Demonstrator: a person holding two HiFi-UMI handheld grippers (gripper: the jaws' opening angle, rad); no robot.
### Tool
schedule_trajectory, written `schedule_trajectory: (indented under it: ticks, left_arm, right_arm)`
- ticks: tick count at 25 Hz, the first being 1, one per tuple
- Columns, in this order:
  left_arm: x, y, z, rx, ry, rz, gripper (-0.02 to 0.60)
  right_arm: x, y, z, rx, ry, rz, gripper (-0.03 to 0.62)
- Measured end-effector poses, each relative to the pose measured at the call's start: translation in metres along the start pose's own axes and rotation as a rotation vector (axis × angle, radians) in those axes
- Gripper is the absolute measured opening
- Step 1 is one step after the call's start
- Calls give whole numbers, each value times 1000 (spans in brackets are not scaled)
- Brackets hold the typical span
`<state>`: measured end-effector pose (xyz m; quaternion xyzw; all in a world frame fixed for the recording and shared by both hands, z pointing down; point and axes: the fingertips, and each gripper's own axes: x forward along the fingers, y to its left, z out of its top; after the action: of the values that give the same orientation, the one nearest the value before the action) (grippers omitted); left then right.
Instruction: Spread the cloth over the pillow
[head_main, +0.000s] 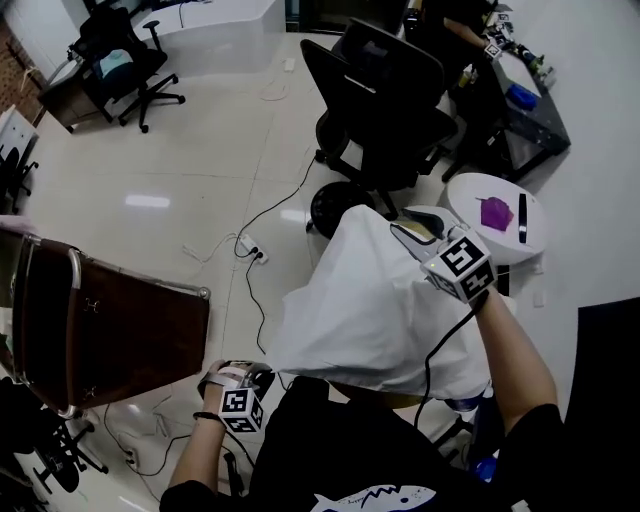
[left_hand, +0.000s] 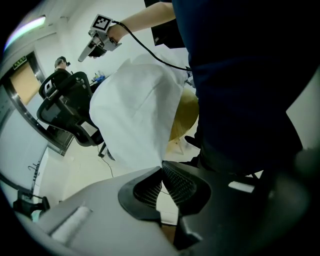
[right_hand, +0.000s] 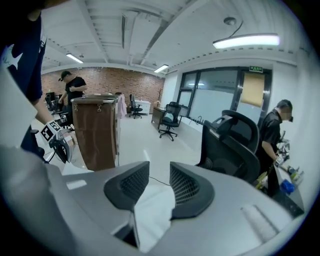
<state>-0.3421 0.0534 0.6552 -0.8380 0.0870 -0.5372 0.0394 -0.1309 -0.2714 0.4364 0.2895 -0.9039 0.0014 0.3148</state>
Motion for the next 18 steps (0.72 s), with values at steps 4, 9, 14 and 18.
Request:
schedule_trajectory:
  ticks: [4, 9, 14, 18]
  left_arm:
    - [9, -6, -8, -25, 42, -65, 7]
    - [8, 5, -2, 5, 70, -124, 81]
    - [-7, 30, 29, 69, 70, -144, 155]
    - [-26, 85, 90, 110, -34, -18, 155]
  right_arm:
    - [-32, -17, -11, 75, -26, -67, 140]
    - [-85, -43, -28, 128, -60, -185, 140]
    - [-152, -62, -47, 174, -98, -286, 140]
    - [-209, -68, -65, 223, -116, -374, 140]
